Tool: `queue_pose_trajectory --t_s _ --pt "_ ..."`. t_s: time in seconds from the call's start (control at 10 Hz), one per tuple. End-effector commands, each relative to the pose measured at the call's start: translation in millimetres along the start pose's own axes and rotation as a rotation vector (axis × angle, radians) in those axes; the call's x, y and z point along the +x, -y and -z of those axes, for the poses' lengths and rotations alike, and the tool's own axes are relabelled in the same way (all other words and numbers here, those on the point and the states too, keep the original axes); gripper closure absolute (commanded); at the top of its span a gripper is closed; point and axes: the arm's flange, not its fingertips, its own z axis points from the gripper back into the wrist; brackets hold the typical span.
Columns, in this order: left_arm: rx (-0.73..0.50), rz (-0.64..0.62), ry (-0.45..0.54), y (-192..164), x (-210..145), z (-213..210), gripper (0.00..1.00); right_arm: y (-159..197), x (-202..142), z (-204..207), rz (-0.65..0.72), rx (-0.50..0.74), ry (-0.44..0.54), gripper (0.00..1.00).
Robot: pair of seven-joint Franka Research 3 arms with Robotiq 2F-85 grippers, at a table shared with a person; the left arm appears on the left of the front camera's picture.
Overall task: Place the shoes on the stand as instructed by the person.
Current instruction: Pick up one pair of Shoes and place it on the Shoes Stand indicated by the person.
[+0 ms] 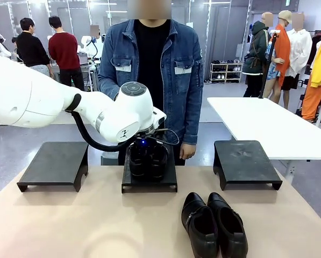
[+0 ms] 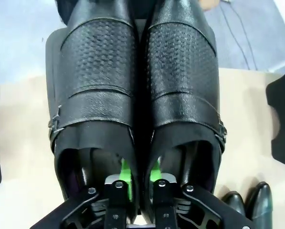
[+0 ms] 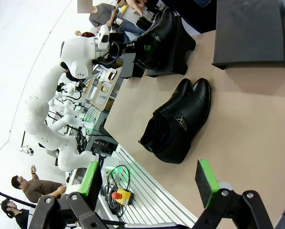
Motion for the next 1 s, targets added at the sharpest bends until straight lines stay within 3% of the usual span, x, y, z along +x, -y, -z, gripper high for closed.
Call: queue_pose_trajectory --t_s 0.0,0.1,0.2,0.3,0.5,0.6,0.7,0.9 --pt "-0.001 -0.011 0.049 -2 -9 -8 0.35 0 1 -1 -0.006 0.009 0.005 0.0" --pt "0.0 -0.013 0.053 -2 -10 -10 0.27 0 1 -1 -0.006 0.009 0.005 0.0" --pt "0.005 -0.014 0.051 -2 -11 -11 0.05 0 1 -1 -0.006 0.009 0.005 0.0" --pt "0.009 -0.01 0.047 -1 -12 -14 0.0 0 1 -1 -0.006 0.009 0.005 0.0" --pt "0.037 -0.019 0.049 -1 -14 -21 0.0 0 1 -1 -0.006 0.009 0.005 0.0" --pt "0.053 -0.031 0.046 -2 -14 -21 0.18 0 1 -1 -0.006 0.009 0.005 0.0" --pt "0.059 -0.039 0.047 -2 -14 -22 0.09 0 1 -1 -0.006 0.009 0.005 0.0" --pt "0.007 -0.014 0.025 2 -2 -18 0.09 0 1 -1 -0.006 0.009 0.005 0.0"
